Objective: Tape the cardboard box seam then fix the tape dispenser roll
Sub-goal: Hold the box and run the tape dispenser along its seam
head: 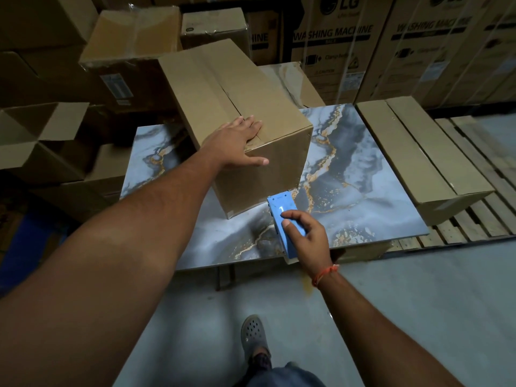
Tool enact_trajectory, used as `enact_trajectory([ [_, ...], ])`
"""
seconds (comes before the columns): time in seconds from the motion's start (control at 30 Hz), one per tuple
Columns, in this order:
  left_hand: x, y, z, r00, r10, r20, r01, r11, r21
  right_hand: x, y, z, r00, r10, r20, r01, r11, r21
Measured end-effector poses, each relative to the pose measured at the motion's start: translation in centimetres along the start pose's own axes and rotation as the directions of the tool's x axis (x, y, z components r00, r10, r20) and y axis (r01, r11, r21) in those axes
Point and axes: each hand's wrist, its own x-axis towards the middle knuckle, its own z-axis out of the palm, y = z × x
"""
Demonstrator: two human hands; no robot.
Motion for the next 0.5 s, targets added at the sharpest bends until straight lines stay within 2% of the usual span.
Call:
enact_trajectory([
  [0.27,-0.3,0.5,0.0,1.000,-0.008,0.001,0.008,1.000,0.018,2.8,-1.9,0.8,0.988,0.153,0.011,-0.152,0.986,-0.075],
  [0.5,-0.4,1.1,0.0,0.999,-0.043,-0.034,0.043,0.999,0.009,4.8,-2.7,1.7,0.976,0.215,0.024,-0.212,0.973,-0.091],
])
